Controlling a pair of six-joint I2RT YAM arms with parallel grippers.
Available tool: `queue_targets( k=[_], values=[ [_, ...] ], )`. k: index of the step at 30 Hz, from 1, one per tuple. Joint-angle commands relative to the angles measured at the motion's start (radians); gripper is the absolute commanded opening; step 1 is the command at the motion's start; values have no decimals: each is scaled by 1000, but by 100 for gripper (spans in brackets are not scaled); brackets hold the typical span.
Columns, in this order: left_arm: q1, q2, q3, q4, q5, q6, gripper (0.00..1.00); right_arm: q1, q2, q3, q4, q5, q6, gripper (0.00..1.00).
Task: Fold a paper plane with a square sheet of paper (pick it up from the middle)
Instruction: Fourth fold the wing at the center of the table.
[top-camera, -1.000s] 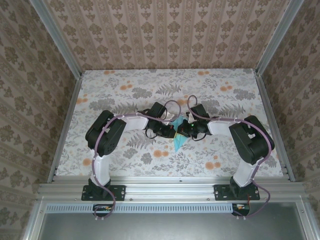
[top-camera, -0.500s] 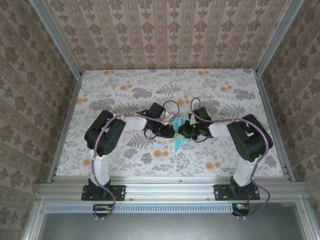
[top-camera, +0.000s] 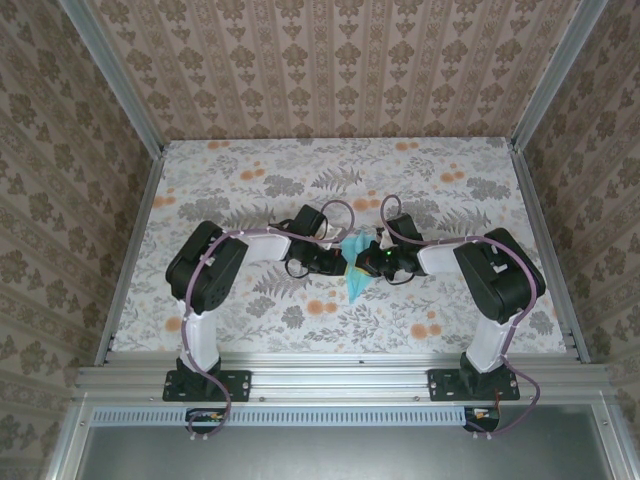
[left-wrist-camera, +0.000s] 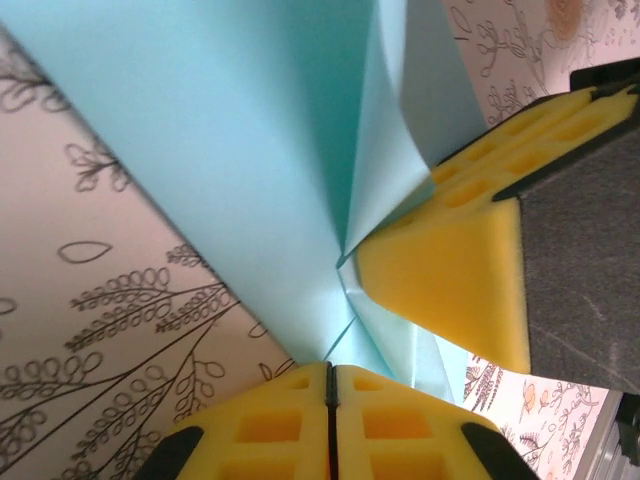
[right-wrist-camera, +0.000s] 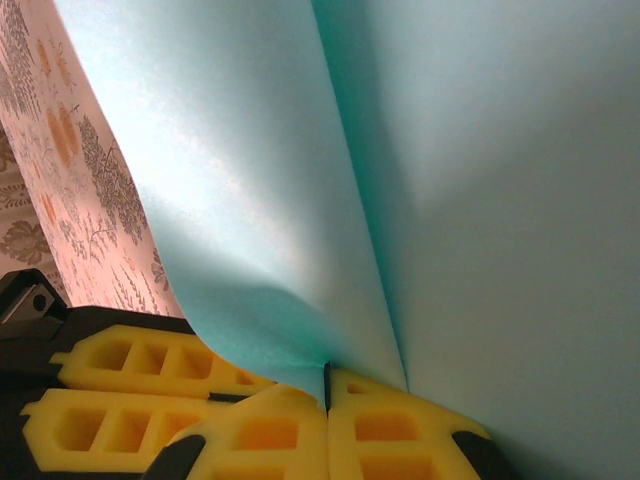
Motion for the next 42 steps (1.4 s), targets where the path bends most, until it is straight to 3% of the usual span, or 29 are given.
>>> queue_targets(
  k=[1,7,13,22,42],
  values=[
    [28,-3,-36,-121,-106,-15,13,-10,25,-13,-87,40,-27,7],
    [27,27,-23,-127,-96,-9,11,-10,20,-11,-86,31,-28,7],
    [22,61,-1,-147,-103,5,1,-9,-2,-3,-75,13,-17,7],
    [12,79,31,-162,-108,14,1,-5,-6,-9,-42,-8,0,7],
    [-36,168,99,-293,-270,88,0,7,-77,1,-60,-25,24,7]
  ],
)
